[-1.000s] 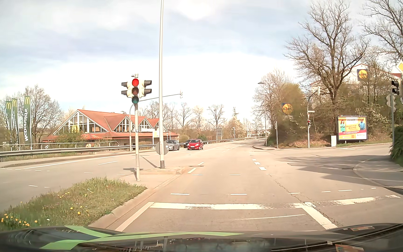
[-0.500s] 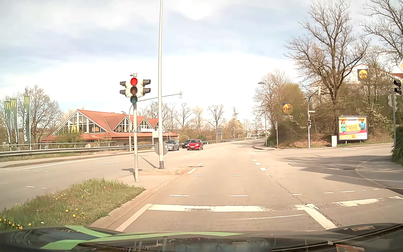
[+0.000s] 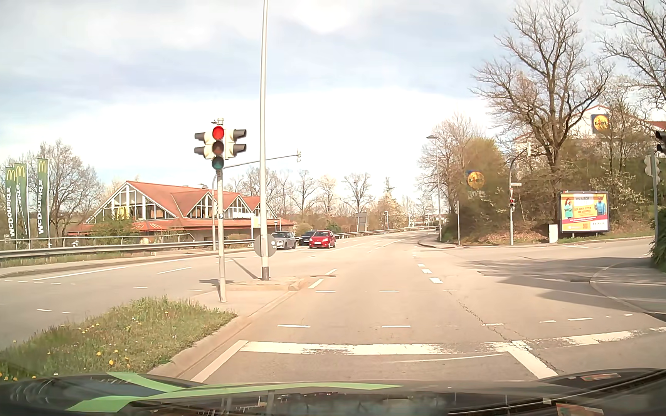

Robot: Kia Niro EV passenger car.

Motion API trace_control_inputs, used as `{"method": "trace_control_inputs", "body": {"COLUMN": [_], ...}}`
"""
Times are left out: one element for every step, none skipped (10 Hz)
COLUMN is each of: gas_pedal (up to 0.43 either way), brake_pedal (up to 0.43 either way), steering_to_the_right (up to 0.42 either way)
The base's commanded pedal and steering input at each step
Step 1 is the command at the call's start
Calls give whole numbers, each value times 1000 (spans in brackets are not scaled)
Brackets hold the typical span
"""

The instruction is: Follow the waypoints while adhering to traffic rules and regulations

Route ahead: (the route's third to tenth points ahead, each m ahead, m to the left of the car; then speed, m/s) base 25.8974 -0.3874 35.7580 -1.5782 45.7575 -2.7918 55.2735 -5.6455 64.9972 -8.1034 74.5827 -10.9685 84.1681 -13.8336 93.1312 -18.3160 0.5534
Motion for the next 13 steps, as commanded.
{"method": "trace_control_inputs", "body": {"gas_pedal": [0, 0, 0, 0, 0, 0, 0, 0, 0, 0, 0, 0, 0], "brake_pedal": [85, 98, 128, 140, 140, 146, 146, 146, 128, 122, 116, 110, 110], "steering_to_the_right": [0, 0, 0, 0, 0, 0, 0, 0, 0, 0, 0, 0, 0]}}
